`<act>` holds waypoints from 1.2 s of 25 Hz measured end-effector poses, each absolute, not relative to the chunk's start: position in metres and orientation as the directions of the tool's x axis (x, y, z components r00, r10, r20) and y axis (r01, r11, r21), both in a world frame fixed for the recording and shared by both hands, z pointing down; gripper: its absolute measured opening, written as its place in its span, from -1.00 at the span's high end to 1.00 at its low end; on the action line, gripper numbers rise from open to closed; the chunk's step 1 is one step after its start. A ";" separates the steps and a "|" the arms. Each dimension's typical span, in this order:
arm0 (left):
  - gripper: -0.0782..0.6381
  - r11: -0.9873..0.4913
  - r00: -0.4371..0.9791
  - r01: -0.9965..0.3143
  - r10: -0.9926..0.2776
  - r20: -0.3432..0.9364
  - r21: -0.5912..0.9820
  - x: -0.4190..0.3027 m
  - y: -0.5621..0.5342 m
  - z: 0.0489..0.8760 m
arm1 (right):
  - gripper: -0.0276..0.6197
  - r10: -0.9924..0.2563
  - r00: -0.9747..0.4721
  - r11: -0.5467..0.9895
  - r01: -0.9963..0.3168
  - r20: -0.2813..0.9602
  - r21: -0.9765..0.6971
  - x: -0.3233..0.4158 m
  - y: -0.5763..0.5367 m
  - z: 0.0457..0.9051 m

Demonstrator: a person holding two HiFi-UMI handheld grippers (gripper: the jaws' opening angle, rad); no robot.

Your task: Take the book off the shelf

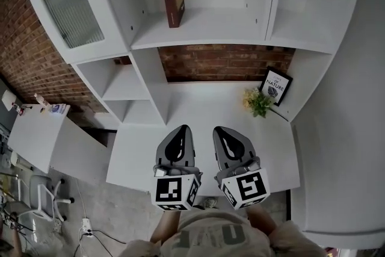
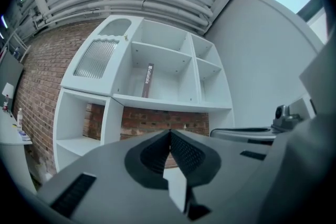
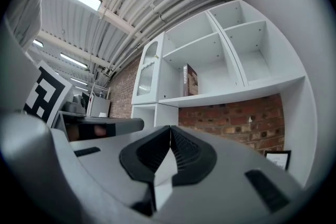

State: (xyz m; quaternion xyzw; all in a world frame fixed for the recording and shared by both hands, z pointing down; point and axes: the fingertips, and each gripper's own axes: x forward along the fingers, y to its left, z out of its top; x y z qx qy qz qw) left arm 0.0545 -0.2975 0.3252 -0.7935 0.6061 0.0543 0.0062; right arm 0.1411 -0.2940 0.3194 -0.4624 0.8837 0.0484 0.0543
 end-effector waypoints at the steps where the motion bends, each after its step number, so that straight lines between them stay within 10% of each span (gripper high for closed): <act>1: 0.75 -0.262 0.256 -0.963 -0.962 -0.094 0.057 0.052 -0.300 0.325 | 0.87 -0.814 -0.563 0.565 -0.825 -0.142 0.032 0.140 -0.297 0.319; 16: 0.72 -0.165 0.163 -0.986 -0.939 -0.303 -0.017 0.023 -0.343 0.250 | 0.87 -0.806 -0.563 0.570 -0.821 -0.183 0.013 0.136 -0.309 0.308; 23: -0.13 -0.197 0.216 -0.976 -0.855 -0.471 -0.091 0.025 -0.396 0.140 | 0.87 -0.819 -0.544 0.561 -0.826 -0.184 -0.054 0.147 -0.319 0.310; 30: -0.22 -0.255 0.245 -0.967 -0.918 -0.311 -0.009 0.006 -0.512 0.079 | 0.87 -0.834 -0.503 0.525 -0.850 -0.228 -0.042 0.158 -0.323 0.292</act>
